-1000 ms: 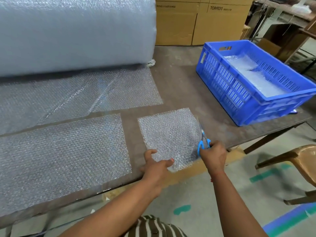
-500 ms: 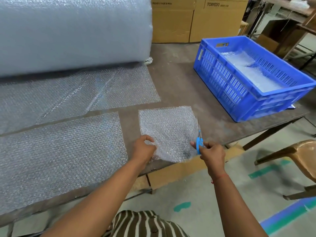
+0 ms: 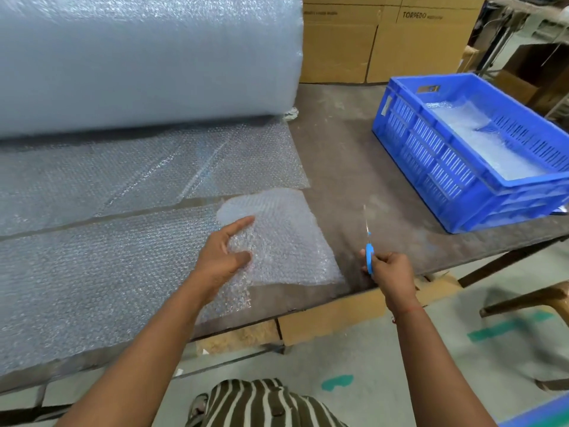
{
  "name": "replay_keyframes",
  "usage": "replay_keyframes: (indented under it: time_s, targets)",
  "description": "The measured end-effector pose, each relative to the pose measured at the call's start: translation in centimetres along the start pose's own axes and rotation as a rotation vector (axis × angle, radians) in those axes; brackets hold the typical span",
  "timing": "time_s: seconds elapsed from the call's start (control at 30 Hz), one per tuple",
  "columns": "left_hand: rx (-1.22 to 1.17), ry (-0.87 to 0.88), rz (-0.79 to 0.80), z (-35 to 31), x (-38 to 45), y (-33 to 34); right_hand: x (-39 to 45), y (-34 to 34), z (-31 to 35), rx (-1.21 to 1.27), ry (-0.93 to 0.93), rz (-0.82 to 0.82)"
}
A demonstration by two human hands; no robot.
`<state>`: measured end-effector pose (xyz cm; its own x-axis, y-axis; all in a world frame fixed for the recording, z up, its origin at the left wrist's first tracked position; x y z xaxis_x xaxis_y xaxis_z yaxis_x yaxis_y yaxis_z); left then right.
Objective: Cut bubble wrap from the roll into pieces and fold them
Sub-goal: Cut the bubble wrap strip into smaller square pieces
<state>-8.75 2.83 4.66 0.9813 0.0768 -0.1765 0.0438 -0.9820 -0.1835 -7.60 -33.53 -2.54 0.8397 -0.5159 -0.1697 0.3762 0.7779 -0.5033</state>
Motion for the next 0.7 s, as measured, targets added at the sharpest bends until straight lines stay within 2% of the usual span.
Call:
replay_keyframes:
  time_s: [0.1, 0.2, 0.3, 0.53, 0.7]
  targets:
    - [-0.009, 0.015, -0.031, -0.1, -1.2, -2.6, -0.5, 1.2, 2.3, -0.468, -0.178, -0.042]
    - [-0.002, -0.013, -0.053, 0.3, -2.4, -4.0, -1.4, 2.7, 4.6, -0.764, -0.254, -0.115]
    - [0.078, -0.009, -0.047, 1.7, -2.8, -4.7, -1.7, 3.9, 5.9, -0.981, -0.3, -0.074]
    - [0.097, -0.055, -0.056, 3.1, -3.3, -4.4, -2.3, 3.9, 7.7, -1.233, -0.458, -0.024]
    - [0.065, -0.066, -0.054, 3.0, -3.8, -4.4, -3.6, 3.3, 7.2, -1.254, -0.437, 0.008]
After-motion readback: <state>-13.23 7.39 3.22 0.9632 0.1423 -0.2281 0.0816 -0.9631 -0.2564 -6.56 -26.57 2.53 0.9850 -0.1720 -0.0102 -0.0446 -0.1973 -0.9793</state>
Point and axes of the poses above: each hand's wrist, its own x-axis towards the middle knuckle, its own y-axis out of the palm, z = x × y, the point moved 2 cm from there along x, towards the middle knuckle, and after that the axes turned 6 degrees about -z, right-handed, at the moved point
